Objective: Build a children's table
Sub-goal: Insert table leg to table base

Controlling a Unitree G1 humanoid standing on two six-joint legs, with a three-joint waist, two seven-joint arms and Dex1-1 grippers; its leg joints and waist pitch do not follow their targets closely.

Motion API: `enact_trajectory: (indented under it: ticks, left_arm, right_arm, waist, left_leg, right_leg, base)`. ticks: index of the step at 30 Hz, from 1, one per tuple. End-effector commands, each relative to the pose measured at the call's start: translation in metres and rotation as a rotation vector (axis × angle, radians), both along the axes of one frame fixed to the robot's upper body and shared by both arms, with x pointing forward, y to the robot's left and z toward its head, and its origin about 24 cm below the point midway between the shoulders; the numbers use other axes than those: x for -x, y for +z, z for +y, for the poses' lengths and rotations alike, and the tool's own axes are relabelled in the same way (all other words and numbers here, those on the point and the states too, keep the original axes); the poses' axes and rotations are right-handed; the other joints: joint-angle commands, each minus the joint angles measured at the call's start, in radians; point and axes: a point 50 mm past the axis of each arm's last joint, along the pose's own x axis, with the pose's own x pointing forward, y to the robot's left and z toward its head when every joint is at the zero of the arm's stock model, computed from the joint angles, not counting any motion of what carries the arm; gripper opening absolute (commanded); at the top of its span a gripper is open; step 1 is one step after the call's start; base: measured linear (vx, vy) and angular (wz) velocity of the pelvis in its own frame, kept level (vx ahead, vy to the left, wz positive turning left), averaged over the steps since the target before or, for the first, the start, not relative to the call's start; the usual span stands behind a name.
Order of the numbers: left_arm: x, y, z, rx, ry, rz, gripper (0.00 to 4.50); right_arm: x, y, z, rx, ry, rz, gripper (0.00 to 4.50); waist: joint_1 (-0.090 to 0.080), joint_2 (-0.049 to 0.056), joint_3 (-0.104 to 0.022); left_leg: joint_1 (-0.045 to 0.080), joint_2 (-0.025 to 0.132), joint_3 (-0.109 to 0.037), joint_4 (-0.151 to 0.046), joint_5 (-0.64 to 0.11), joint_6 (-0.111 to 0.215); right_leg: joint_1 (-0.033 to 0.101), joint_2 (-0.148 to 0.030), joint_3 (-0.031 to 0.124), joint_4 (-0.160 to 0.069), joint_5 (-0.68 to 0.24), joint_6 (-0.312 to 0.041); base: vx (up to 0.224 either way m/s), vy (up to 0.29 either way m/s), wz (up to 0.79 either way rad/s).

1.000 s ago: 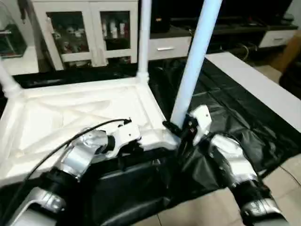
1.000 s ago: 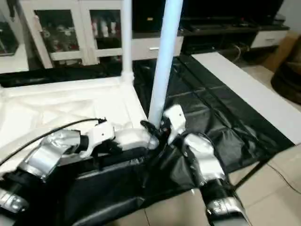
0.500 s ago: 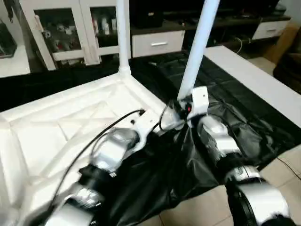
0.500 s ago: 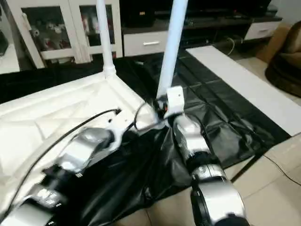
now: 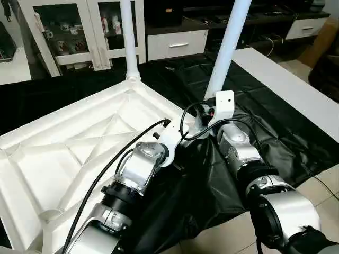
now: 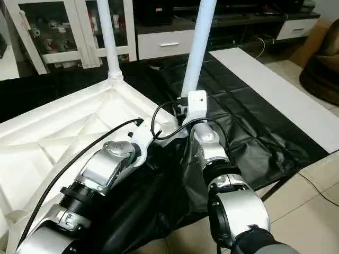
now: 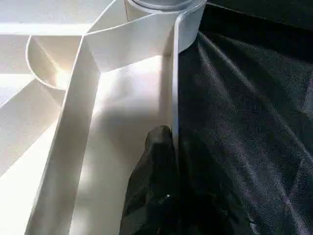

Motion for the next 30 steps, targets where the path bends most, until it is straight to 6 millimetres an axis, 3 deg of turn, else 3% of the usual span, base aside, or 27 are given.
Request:
enact_trajectory:
  ticks: [1,5,7,8,13,21,30]
  left_arm:
    - [0.002,0.003,-0.005,0.029,-0.019,-0.004,0.00]
    - [0.001,0.004,-0.002,0.035,-0.021,-0.016,0.00]
    - [0.001,0.004,-0.002,0.040,-0.021,-0.019,0.00]
    - [0.001,0.005,-0.002,0.041,-0.022,-0.020,0.00]
    - [0.000,0.006,0.002,0.050,-0.049,-0.039,0.00]
    - [-0.001,0.007,0.004,0.049,-0.057,-0.043,0.00]
    - [-0.002,0.007,0.006,0.045,-0.068,-0.044,0.00]
  right_arm:
    - [0.015,-0.037,-0.002,0.053,-0.002,0.171,1.85]
    - [0.014,-0.031,0.006,0.030,0.086,0.130,1.85]
    - [0.013,-0.027,0.009,-0.001,0.108,0.119,1.85]
    - [0.013,-0.027,0.009,-0.001,0.109,0.117,2.41]
    - [0.008,-0.009,0.014,-0.021,0.208,0.016,2.90]
    - [0.005,0.006,0.007,-0.022,0.248,-0.064,3.47]
    - [0.008,0.009,-0.003,-0.024,0.289,-0.107,4.33]
  waist:
    - [0.005,-0.007,-0.044]
    - [0.004,-0.008,-0.042]
    - [0.006,-0.007,-0.044]
    - [0.005,-0.008,-0.045]
    - [0.007,-0.001,-0.051]
    - [0.010,-0.001,-0.050]
    - [0.014,0.004,-0.050]
  left_leg:
    - [0.017,0.067,-0.033,-0.077,-0.268,0.019]
    - [0.016,0.067,-0.033,-0.078,-0.274,0.018]
    - [0.015,0.067,-0.033,-0.075,-0.250,0.027]
    - [0.014,0.068,-0.033,-0.074,-0.237,0.032]
    - [0.009,0.066,-0.029,-0.062,-0.142,0.083]
    - [0.010,0.067,-0.028,-0.058,-0.133,0.102]
    - [0.010,0.066,-0.027,-0.054,-0.112,0.125]
  right_leg:
    - [0.016,-0.067,0.041,-0.073,-0.152,-0.204]
    - [0.015,-0.068,0.042,-0.075,-0.174,-0.199]
    - [0.017,-0.068,0.043,-0.071,-0.137,-0.206]
    - [0.019,-0.068,0.043,-0.068,-0.120,-0.209]
    - [0.022,-0.067,0.040,-0.054,0.004,-0.250]
    - [0.025,-0.069,0.040,-0.053,-0.013,-0.275]
    - [0.026,-0.067,0.039,-0.050,0.013,-0.287]
  base:
    - [0.000,0.000,0.00]
    - [0.000,0.000,0.00]
    - [0.000,0.000,0.00]
    - [0.000,0.000,0.00]
    - [0.000,0.000,0.00]
    - [0.000,0.000,0.00]
    - [0.000,0.000,0.00]
